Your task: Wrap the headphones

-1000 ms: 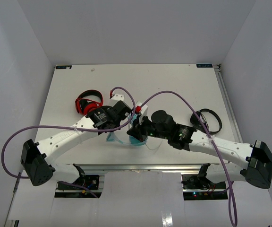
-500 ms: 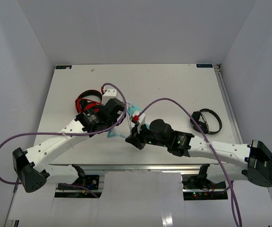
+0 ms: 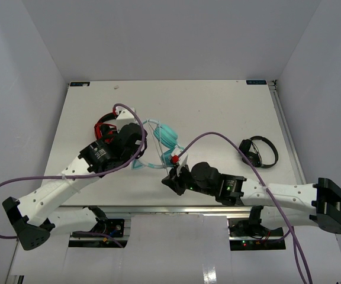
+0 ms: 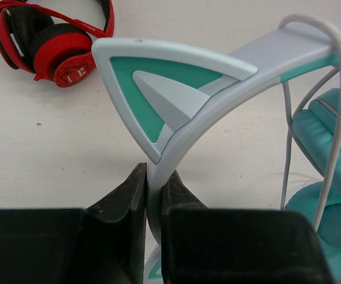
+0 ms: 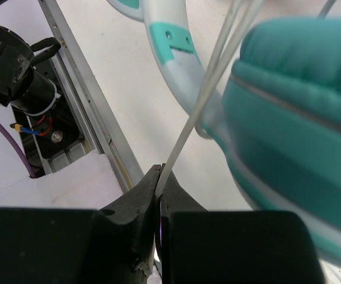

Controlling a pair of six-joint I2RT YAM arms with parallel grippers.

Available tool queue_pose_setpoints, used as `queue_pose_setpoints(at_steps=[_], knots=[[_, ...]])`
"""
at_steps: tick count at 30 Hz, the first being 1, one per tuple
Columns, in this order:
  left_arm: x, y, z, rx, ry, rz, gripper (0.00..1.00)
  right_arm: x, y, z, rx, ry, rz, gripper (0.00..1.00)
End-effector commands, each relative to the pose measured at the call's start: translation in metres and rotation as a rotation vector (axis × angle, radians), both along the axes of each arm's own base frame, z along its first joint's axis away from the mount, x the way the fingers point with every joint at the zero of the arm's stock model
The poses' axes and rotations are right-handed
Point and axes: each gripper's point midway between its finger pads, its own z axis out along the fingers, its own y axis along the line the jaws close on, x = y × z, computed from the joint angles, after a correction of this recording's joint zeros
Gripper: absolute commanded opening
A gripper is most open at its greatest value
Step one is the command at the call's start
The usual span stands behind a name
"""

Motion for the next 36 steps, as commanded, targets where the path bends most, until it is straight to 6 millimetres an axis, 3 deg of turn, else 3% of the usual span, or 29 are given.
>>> queue_pose_setpoints(at_steps=[1,5,8,10,12,14,19,23,25,29,32,36], knots=[[0.011,0.002,0.046,-0.159,-0.147,0.074,0.0,-0.003,0.002,0.017,0.063,-0.025,-0.01,0.08],[0.01,0.0,0.043,-0.147,-0.153,0.037,0.0,-0.003,0.004,0.034,0.087,-0.041,-0.009,0.08],[0.01,0.0,0.03,-0.117,-0.137,0.027,0.0,-0.003,0.007,0.084,0.125,-0.089,0.003,0.08],[0.01,-0.004,0.02,-0.098,-0.128,-0.007,0.0,0.0,0.002,0.104,0.108,-0.117,-0.01,0.08],[0.007,-0.015,0.014,-0.098,-0.114,-0.096,0.0,0.011,-0.005,0.155,0.147,-0.178,-0.063,0.08],[0.001,-0.024,0.003,-0.083,-0.091,-0.186,0.0,0.02,-0.019,0.191,0.159,-0.227,-0.121,0.08],[-0.012,-0.034,-0.015,-0.041,-0.045,-0.336,0.0,0.047,-0.058,0.239,0.157,-0.338,-0.284,0.08],[-0.025,-0.046,-0.022,-0.05,-0.019,-0.457,0.0,0.073,-0.088,0.262,0.15,-0.405,-0.404,0.08],[-0.03,-0.052,-0.021,-0.069,-0.022,-0.508,0.0,0.082,-0.095,0.263,0.136,-0.42,-0.432,0.08],[-0.039,-0.058,-0.016,-0.098,-0.039,-0.58,0.0,0.098,-0.1,0.261,0.125,-0.422,-0.446,0.08],[-0.047,-0.064,-0.019,-0.103,-0.023,-0.646,0.0,0.125,-0.107,0.261,0.107,-0.425,-0.477,0.08],[-0.062,-0.08,-0.022,-0.141,0.006,-0.775,0.0,0.147,-0.09,0.263,0.107,-0.438,-0.422,0.08]])
